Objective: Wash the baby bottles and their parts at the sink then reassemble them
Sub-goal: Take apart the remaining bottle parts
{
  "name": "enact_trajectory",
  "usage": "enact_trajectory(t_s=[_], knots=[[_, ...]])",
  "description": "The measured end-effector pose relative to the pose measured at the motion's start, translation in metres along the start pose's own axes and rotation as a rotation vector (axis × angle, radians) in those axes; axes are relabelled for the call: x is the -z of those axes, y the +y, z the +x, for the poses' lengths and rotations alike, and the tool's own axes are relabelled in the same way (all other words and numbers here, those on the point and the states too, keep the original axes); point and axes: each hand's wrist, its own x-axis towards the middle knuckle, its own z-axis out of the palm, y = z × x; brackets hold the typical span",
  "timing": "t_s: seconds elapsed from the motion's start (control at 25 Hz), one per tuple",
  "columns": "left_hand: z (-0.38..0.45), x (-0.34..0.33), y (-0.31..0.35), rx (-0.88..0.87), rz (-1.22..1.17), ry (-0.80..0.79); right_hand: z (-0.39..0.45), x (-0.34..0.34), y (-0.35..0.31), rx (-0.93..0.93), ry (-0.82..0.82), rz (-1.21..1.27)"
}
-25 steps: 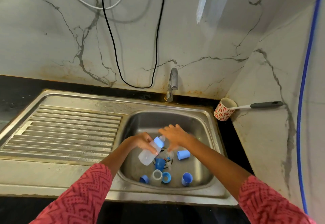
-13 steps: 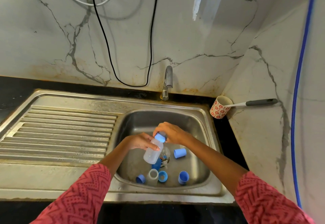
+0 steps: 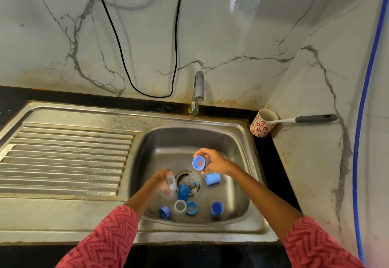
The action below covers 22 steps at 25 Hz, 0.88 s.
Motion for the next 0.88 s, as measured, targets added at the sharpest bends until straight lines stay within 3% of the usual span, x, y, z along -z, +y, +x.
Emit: enact_trajectory(t_s=[0.16, 0.36, 0.48, 0.56, 0.64, 0.68, 0.88], knots=[[0.013, -0.041, -0.002, 0.039, 0.282, -0.029, -0.006, -0.003, 0.013, -0.019, 0.006, 0.193], [0.008, -0.045, 0.000, 0.285, 0.323, -0.212, -0.004, -0.002, 0.021, -0.058, 0.022, 0.257], [0.014, -0.016, 0.015, 0.283, 0.335, -0.110, 0.002, -0.004, 0.026, -0.049, 0.025, 0.245], [0.018, 0.010, 0.029, 0.201, -0.074, 0.073, 0.008, -0.006, 0.026, -0.036, 0.049, 0.185], [0.012, 0.027, 0.046, 0.075, -0.765, 0.019, 0.015, -0.009, 0.023, -0.011, 0.097, 0.108], [0.007, 0.032, 0.054, 0.014, -0.991, -0.036, 0.018, -0.009, 0.021, 0.004, 0.113, 0.085], [0.006, 0.033, 0.055, -0.074, -1.109, 0.107, 0.021, -0.007, 0.005, -0.027, 0.094, 0.179]])
